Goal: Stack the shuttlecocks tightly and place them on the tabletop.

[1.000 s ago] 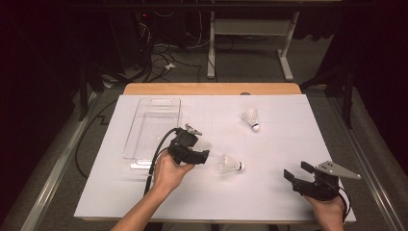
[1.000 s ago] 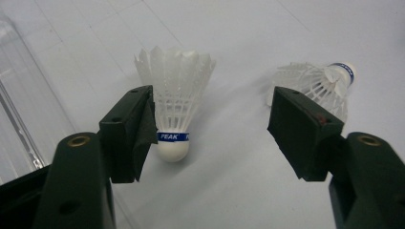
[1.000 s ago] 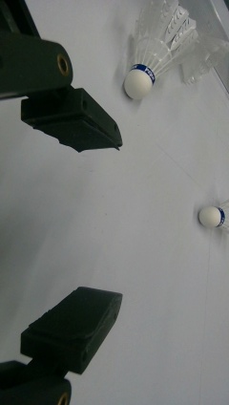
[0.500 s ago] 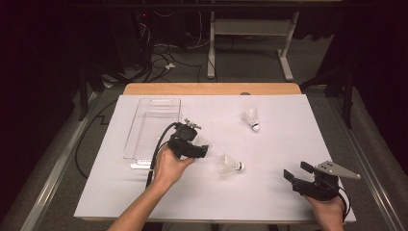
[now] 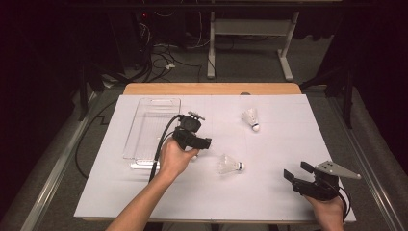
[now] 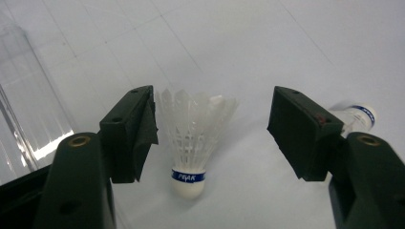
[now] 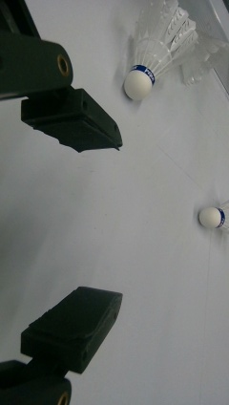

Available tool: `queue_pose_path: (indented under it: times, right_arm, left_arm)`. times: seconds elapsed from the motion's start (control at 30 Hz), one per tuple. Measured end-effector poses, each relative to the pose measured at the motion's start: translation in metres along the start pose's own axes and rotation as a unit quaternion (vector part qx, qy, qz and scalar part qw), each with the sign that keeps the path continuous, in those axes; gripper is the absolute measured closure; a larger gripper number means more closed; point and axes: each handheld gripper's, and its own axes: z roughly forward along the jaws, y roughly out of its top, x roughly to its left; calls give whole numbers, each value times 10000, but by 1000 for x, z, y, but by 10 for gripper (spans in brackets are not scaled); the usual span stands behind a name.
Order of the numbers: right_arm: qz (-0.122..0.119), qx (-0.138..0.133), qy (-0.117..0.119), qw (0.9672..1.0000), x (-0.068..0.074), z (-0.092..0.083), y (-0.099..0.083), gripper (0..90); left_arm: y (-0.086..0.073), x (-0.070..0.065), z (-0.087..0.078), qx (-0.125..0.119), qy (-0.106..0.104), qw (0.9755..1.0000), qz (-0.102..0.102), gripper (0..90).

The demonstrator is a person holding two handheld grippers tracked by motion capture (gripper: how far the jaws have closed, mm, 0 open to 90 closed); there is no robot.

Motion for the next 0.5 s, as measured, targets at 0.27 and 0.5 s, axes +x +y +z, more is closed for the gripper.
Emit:
queue_pose_path:
  times: [0.27,0.5]
  right_arm:
    - [3,3,6,10000,0,0,0,236]
    - [16,-6,6,10000,-1,0,0,238]
  left_arm:
    - [13,4,9,96,97,9998,-108,335]
    - [24,5,17,218,228,9994,-136,335]
